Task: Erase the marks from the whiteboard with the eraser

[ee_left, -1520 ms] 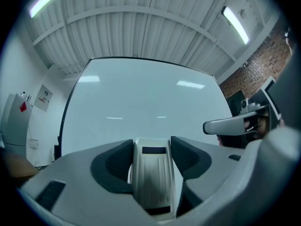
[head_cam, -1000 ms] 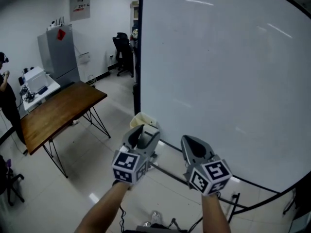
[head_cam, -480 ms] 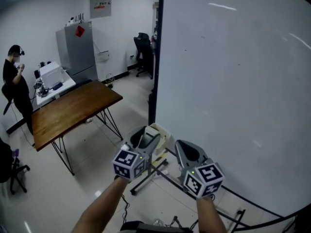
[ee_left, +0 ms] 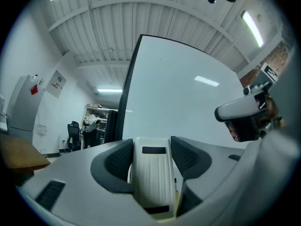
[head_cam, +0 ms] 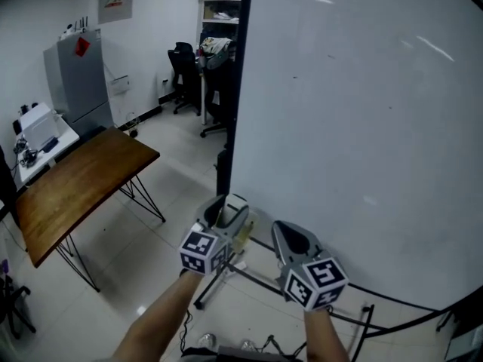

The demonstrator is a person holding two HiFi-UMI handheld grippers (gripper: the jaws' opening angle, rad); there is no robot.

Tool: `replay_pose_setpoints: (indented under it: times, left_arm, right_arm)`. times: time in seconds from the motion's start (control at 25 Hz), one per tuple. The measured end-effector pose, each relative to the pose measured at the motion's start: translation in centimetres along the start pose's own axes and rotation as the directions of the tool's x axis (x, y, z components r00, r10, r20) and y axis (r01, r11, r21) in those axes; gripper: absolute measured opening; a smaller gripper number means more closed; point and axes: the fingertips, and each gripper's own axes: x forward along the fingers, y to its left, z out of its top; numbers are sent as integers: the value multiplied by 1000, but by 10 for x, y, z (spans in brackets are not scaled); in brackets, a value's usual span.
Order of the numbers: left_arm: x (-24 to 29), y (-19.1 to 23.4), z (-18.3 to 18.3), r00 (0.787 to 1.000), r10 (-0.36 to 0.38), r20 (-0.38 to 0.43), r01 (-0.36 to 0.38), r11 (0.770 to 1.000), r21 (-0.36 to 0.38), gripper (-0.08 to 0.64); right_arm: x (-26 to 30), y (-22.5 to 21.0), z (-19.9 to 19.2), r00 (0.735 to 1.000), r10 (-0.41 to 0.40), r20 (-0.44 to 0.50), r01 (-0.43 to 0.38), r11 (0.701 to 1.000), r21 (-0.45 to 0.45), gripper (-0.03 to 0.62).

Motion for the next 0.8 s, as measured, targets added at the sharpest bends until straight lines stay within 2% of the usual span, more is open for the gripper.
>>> replay_pose_setpoints:
  times: [0.2, 0.36, 0.52, 0.8]
  left_arm:
    - [9, 5, -12, 998, -56, 15, 57, 998, -35, 259]
    - [6, 1, -20, 996, -92, 19, 92, 996, -16, 259]
    - [5, -1, -29, 994, -109, 24, 109, 994, -10, 259]
    - [7, 3, -31, 992, -120, 45, 122, 991, -44, 259]
  right_arm:
    - [-1, -4, 2, 994, -106, -6, 106, 994, 3, -3]
    - [-7, 0, 1, 985, -171, -15, 172, 985, 7, -3]
    - [-10, 3, 2, 979, -203, -18, 203, 979, 3, -3]
    - [-9, 7, 2, 975, -220, -23, 220, 975, -6, -3]
